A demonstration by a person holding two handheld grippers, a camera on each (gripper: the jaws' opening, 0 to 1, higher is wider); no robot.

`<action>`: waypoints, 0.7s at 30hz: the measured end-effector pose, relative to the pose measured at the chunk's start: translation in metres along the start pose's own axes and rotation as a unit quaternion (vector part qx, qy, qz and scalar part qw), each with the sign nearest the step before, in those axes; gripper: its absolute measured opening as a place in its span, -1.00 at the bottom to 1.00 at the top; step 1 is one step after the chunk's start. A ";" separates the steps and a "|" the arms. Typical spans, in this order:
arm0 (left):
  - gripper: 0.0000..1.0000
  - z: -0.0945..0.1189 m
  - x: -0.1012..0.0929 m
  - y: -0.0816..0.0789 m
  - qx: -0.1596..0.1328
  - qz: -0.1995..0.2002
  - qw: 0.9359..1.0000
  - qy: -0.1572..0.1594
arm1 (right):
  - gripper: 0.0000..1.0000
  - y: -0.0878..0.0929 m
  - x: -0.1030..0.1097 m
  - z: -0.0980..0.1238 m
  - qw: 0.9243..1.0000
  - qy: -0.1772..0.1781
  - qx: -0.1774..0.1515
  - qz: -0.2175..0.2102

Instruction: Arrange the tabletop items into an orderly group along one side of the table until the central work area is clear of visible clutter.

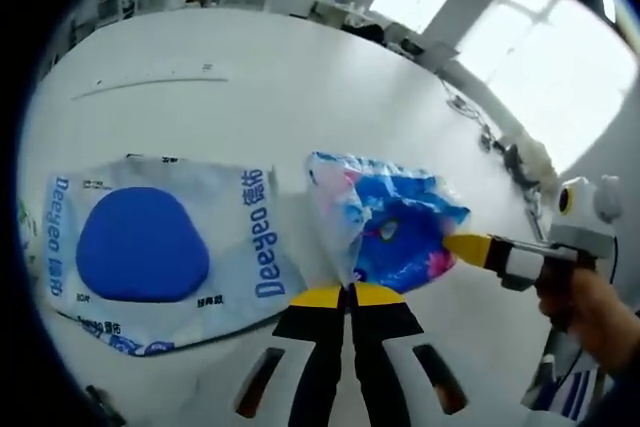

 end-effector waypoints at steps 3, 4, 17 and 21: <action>-0.98 -0.001 0.001 -0.002 -0.001 -0.002 1.000 0.001 | -1.00 -0.001 0.001 0.000 1.000 0.000 -0.001 0.003; -0.98 -0.001 0.001 -0.002 -0.002 -0.003 1.000 0.001 | -1.00 -0.001 0.001 0.000 1.000 -0.002 -0.003 0.002; -0.96 -0.003 0.004 -0.005 -0.006 -0.002 1.000 0.003 | -1.00 0.002 0.002 0.001 1.000 0.001 -0.002 -0.011; -0.94 -0.003 0.005 -0.005 -0.011 0.002 1.000 0.002 | -1.00 0.002 0.002 0.001 1.000 -0.001 -0.007 -0.024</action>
Point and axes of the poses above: the point that each gripper's makers call its tool centre point, and the gripper's own axes: z roughly backward along the fingers, x roughly to its left, y roughly out of its underside, the point moved 6 cm from there along z, roughly backward along the fingers, and after that the axes turned 2 degrees about y, right-handed, at the moved point
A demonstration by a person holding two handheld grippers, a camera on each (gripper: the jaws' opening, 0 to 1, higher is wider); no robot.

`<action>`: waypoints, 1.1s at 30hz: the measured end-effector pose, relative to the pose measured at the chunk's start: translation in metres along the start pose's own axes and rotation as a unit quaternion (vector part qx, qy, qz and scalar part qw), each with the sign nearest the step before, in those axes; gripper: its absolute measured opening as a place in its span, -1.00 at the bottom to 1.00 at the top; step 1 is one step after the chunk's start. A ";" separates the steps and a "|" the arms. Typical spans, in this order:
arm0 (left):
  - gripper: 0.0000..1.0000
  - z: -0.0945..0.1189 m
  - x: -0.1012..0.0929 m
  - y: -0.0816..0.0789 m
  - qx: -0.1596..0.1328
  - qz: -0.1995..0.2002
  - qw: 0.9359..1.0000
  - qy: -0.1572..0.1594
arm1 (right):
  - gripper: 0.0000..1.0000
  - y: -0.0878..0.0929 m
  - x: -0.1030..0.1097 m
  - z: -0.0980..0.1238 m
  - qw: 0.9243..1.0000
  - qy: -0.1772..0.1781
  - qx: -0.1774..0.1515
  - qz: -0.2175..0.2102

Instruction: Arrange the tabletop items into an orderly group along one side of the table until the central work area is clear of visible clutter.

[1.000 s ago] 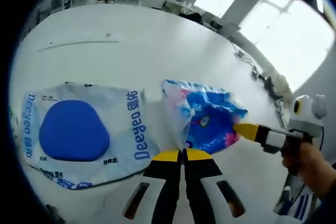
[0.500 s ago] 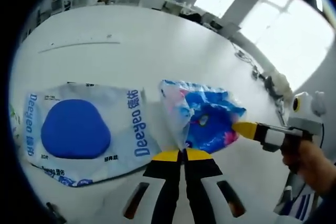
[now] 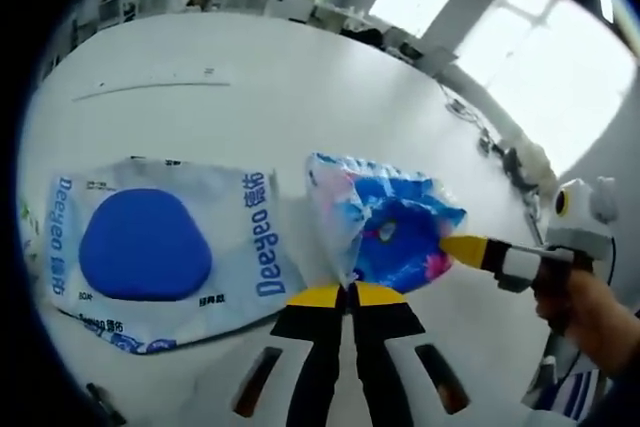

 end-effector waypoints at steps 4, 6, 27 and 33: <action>-0.89 0.002 0.000 -0.002 -0.006 0.001 1.000 -0.001 | -1.00 0.002 0.002 0.000 1.000 0.000 0.001 -0.002; -0.87 0.003 0.000 -0.002 -0.009 -0.002 1.000 0.000 | -1.00 0.003 0.003 -0.001 1.000 -0.002 0.004 0.004; -0.86 0.005 0.000 0.006 -0.003 0.002 1.000 -0.004 | -1.00 -0.003 0.002 -0.005 1.000 0.004 -0.007 0.026; -0.74 0.005 -0.002 0.006 -0.008 0.002 1.000 -0.004 | -0.99 0.000 0.003 -0.006 0.999 0.006 0.002 0.053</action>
Point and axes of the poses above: the point that each gripper's makers call its tool centre point, and the gripper's own axes: z roughly backward along the fingers, x roughly to its left, y roughly out of its underside, the point moved 6 cm from there along z, roughly backward along the fingers, and after that the axes turned 2 degrees about y, right-handed, at the moved point
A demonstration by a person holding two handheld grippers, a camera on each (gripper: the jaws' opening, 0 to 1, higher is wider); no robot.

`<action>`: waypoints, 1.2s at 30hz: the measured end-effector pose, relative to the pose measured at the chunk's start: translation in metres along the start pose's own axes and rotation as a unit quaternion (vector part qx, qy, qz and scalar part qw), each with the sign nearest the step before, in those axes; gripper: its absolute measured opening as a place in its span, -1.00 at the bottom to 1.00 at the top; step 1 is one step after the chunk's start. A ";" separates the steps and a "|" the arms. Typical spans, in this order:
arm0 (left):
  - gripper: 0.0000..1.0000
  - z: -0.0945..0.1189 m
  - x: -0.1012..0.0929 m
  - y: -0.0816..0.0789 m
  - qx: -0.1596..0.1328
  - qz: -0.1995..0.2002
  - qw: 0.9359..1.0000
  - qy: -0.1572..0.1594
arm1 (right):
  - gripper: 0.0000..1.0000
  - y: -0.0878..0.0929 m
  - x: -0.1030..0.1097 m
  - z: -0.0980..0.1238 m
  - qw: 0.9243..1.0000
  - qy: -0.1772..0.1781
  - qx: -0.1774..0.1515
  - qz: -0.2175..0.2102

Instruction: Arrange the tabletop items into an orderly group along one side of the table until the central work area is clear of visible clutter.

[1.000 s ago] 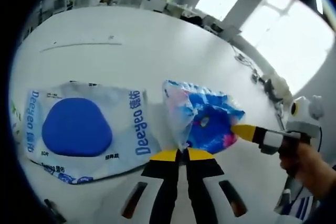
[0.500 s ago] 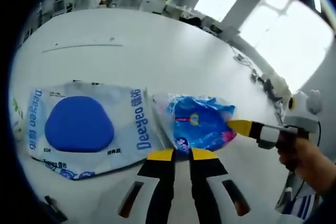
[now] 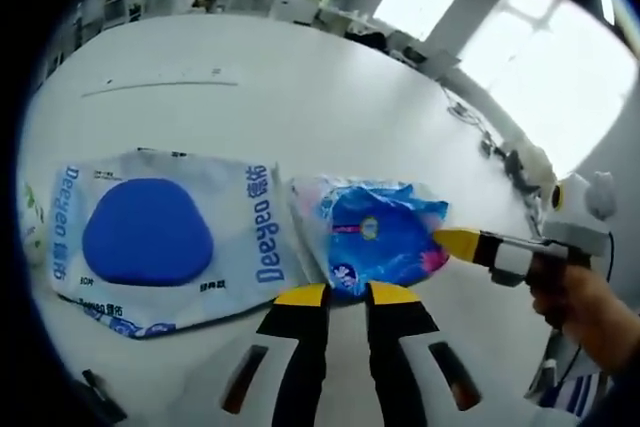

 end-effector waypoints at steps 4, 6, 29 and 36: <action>-0.73 0.001 0.002 0.002 0.005 -0.003 1.000 -0.002 | -0.94 0.000 -0.001 -0.001 1.000 0.000 -0.003 -0.004; -0.74 0.002 0.004 0.003 0.005 0.001 1.000 -0.003 | -0.88 -0.003 -0.002 -0.001 1.000 0.006 -0.011 0.001; -0.39 0.041 0.002 0.009 -0.024 -0.136 0.990 0.003 | 0.21 -0.003 0.015 0.020 0.991 0.002 -0.104 0.080; -0.05 0.068 0.012 0.008 -0.048 -0.150 0.987 0.012 | 0.40 -0.002 0.034 0.040 0.987 -0.010 -0.142 0.077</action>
Point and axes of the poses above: the point that each gripper's makers call its tool centre point, and the gripper's own axes: z roughly backward along the fingers, x roughly to its left, y roughly out of its underside, the point moved 6 cm from there along z, roughly backward along the fingers, and after that the axes turned 2 degrees about y, right-handed, at the moved point
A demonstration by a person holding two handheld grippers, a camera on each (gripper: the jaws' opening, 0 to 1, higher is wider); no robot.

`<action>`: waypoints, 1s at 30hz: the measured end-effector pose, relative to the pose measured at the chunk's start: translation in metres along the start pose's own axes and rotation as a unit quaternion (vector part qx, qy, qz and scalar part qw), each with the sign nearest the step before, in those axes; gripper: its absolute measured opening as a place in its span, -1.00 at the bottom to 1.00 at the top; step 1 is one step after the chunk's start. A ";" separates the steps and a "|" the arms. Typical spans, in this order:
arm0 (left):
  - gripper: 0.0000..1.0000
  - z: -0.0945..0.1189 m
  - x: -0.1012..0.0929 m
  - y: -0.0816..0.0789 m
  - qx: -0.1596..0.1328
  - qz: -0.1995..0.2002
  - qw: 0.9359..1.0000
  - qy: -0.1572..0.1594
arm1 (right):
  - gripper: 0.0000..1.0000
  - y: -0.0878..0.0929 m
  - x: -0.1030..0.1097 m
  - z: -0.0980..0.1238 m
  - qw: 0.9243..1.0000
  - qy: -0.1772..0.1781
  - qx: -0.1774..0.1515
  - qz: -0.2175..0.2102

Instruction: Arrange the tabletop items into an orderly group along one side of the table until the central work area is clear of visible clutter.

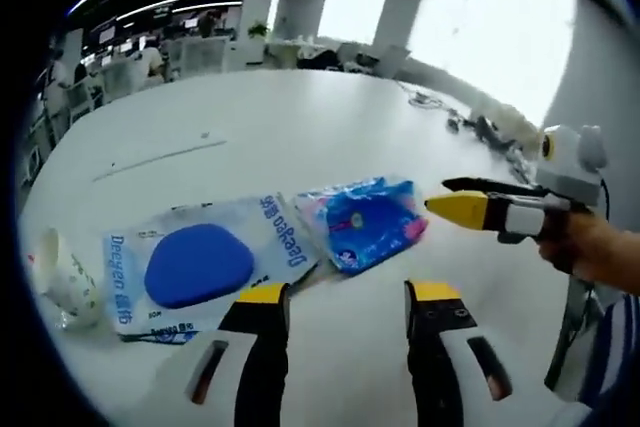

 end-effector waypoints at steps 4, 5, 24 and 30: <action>0.02 0.018 0.006 0.002 -0.009 0.002 1.000 -0.004 | 0.42 0.003 0.009 0.011 1.000 0.008 -0.002 0.000; 0.04 0.023 0.008 0.004 -0.011 0.001 1.000 -0.004 | 0.43 0.003 0.012 0.013 1.000 0.009 -0.003 -0.001; 0.08 0.115 0.063 0.009 -0.061 0.021 0.998 -0.008 | 0.51 -0.019 0.100 0.047 0.999 0.012 -0.043 0.007; 0.08 0.136 0.084 0.026 -0.065 0.036 0.997 -0.007 | 0.50 -0.015 0.128 0.052 0.999 0.001 -0.043 0.023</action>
Point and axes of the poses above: the point that each gripper's makers call its tool centre point, and the gripper's own axes: z roughly backward along the fingers, x roughly to its left, y roughly out of its underside, the point moved 6 cm from there along z, roughly backward along the fingers, and after that the axes turned 2 degrees about y, right-handed, at the moved point
